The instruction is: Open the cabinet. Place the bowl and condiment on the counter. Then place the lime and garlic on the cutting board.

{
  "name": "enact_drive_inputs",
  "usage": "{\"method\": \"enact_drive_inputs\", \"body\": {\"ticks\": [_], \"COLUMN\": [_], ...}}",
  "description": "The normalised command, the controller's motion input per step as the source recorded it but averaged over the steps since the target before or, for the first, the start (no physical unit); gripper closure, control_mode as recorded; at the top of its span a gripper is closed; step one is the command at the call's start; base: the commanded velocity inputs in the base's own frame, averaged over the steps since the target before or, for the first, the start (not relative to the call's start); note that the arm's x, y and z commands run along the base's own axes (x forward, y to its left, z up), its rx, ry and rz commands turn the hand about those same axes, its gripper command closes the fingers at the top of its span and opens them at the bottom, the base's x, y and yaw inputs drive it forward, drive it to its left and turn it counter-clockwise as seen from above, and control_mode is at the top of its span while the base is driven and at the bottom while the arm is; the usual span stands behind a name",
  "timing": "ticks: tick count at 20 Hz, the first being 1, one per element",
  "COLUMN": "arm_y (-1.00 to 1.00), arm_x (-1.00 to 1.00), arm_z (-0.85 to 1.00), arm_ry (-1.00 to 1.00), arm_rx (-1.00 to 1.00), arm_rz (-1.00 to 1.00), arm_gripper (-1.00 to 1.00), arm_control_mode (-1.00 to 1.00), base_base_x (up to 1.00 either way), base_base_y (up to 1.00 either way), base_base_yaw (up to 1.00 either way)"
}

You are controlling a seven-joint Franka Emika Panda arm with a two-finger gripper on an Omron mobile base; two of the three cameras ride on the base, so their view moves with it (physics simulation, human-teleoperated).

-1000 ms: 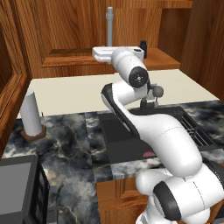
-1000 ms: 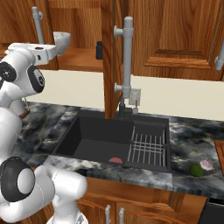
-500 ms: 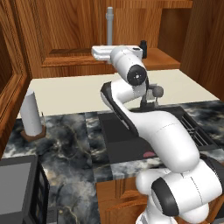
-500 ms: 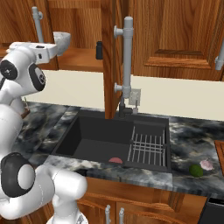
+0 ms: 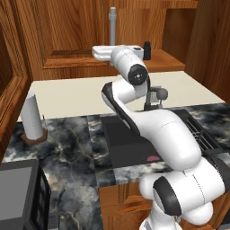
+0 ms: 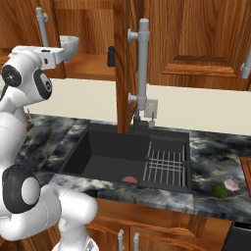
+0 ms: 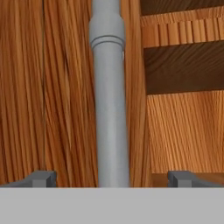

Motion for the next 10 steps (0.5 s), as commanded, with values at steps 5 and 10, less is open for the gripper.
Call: {"method": "enact_drive_inputs", "body": {"ticks": [5,10], "arm_y": [0.15,0.09], "arm_x": [0.11,0.16], "arm_z": [0.0,0.0], "arm_ry": [0.0,0.01], "arm_rx": [0.0,0.0], "arm_rz": [0.0,0.0], "arm_gripper": [-1.0,-1.0], "arm_control_mode": [-1.0,-1.0], "base_base_x": [0.0,0.0], "base_base_y": [0.0,0.0], "base_base_yaw": [0.0,0.0]}}
